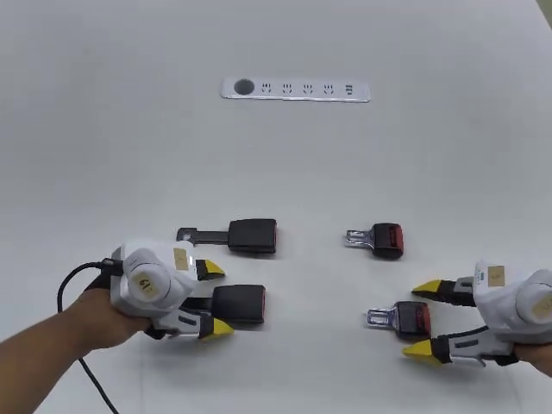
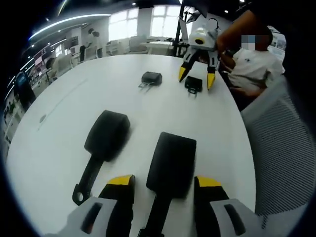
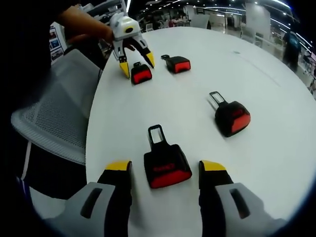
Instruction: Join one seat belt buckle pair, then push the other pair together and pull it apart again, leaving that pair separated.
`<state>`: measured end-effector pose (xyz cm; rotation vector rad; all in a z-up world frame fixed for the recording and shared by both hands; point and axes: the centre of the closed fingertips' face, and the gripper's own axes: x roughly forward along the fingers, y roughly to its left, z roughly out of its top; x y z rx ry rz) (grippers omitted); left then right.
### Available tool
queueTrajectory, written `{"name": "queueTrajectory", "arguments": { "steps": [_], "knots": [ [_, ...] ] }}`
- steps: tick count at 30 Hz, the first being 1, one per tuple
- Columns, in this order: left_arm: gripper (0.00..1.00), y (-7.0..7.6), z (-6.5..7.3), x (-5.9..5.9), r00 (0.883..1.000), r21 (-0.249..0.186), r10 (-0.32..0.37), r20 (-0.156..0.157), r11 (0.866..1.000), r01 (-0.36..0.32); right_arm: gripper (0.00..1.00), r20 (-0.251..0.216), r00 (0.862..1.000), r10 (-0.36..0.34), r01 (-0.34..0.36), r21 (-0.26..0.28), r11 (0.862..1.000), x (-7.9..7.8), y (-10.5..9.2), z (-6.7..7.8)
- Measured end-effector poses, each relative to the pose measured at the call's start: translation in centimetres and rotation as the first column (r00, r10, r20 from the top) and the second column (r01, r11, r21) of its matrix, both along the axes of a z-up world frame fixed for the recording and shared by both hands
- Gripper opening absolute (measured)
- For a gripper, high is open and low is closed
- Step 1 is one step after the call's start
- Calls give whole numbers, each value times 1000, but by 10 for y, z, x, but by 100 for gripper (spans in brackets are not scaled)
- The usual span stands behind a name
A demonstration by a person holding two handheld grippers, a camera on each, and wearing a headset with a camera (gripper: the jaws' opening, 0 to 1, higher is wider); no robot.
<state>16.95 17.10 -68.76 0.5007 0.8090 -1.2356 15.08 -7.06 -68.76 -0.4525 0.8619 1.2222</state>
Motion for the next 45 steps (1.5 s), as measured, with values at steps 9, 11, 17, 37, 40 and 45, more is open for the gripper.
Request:
{"name": "queueTrajectory", "arguments": {
  "steps": [9, 11, 17, 37, 40, 45],
  "knots": [
    [39, -4, -2, -1, 995, -7, -94, 38, 995, 95, 50, 25, 999, 46, -45, -15, 999, -2, -5, -3],
    [38, -4, -2, -1, 994, -8, -100, 42, 995, 100, 46, 27, 998, 52, -52, -20, 998, -2, -5, -3],
    [34, -5, -2, -4, 986, 15, -156, 52, 988, 155, 39, 64, 994, 83, -80, -56, 995, -1, -7, -4],
    [33, -4, -1, -5, 990, 27, -139, 18, 990, 138, 36, 62, 994, 94, -89, -79, 993, 0, -2, 1],
    [33, -4, -2, -5, 990, 32, -139, 14, 990, 138, 36, 63, 994, 89, -84, -80, 993, 1, 3, 0],
    [33, -4, -2, -5, 991, 43, -136, 17, 990, 136, 36, 68, 996, 64, -60, -68, 996, 4, 16, 2]
  ]
}}
